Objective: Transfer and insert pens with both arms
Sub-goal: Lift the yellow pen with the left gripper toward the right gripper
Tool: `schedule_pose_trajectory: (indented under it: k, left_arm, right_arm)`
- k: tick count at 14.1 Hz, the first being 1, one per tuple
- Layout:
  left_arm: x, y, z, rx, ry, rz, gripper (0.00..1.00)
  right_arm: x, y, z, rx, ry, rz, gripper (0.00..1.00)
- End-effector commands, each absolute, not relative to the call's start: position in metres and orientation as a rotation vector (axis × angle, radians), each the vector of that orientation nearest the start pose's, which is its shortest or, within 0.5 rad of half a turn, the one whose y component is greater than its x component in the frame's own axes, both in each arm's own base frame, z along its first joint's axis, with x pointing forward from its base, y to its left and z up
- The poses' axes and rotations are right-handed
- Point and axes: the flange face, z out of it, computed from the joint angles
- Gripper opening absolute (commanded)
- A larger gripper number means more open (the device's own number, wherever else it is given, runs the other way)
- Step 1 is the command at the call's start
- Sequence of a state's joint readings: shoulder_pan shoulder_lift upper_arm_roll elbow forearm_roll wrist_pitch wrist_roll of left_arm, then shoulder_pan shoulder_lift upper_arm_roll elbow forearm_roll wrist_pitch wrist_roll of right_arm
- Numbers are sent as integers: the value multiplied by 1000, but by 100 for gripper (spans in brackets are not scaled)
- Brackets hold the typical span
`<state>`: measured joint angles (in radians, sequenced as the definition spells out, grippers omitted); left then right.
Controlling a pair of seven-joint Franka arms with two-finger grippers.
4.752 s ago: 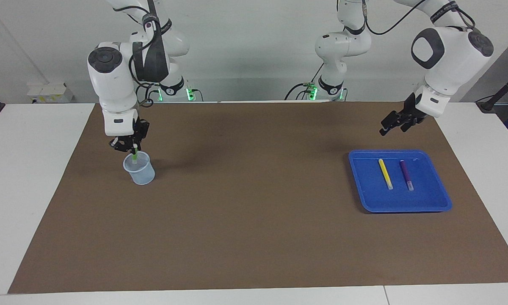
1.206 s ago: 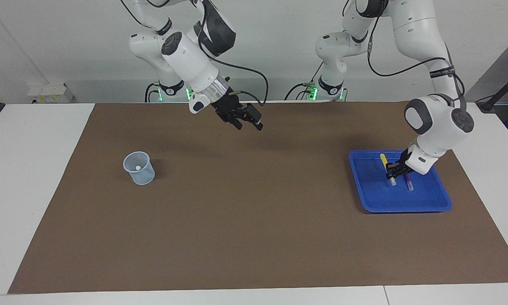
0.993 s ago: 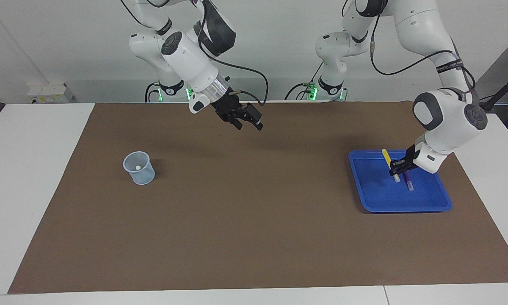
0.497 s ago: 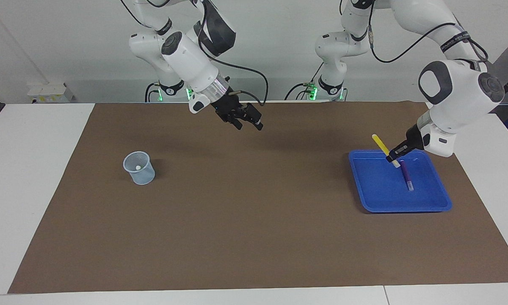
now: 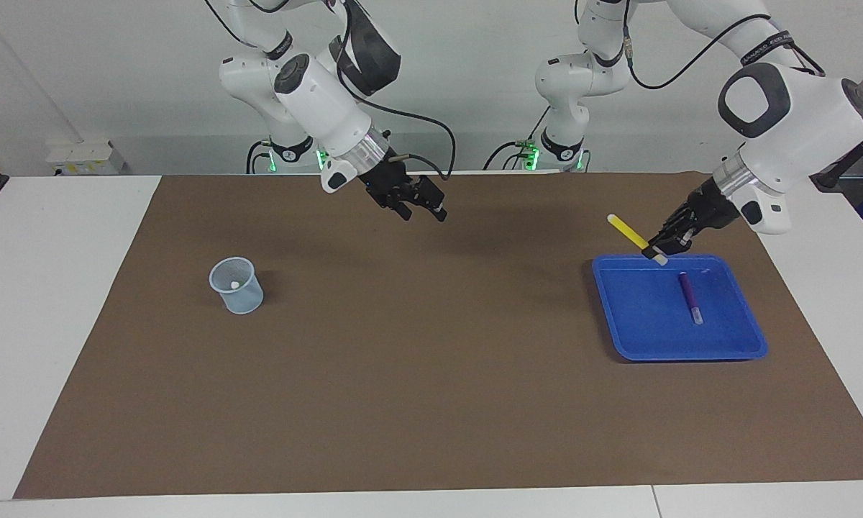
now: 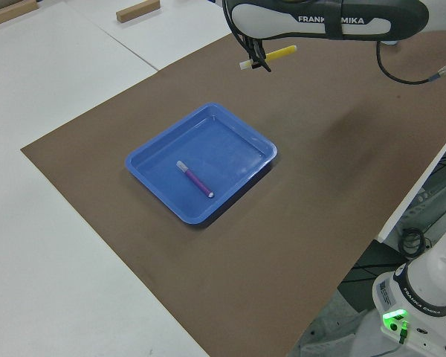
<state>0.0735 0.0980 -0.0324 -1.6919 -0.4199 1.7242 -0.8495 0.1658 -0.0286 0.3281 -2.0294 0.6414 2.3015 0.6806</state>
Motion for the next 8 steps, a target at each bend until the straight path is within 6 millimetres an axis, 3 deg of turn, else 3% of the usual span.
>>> schedule_pose_trajectory:
  k: [1,4,6,8]
  left_arm:
    - [568,-19,549,-2973,-1880,509,0]
    - [547,-26,556,-2890,-2064,602,0]
    - [532,-31,560,-2866,-2149,636,0]
    - [520,-52,561,-2813,-2198,668,0]
  right_arm:
    - [500,285,491,-2425,711,67,100]
    - [499,289,497,-2387,721,77,100]
    - [503,293,514,-2307,737,92,100]
    - [498,309,531,-2276,707,92,100]
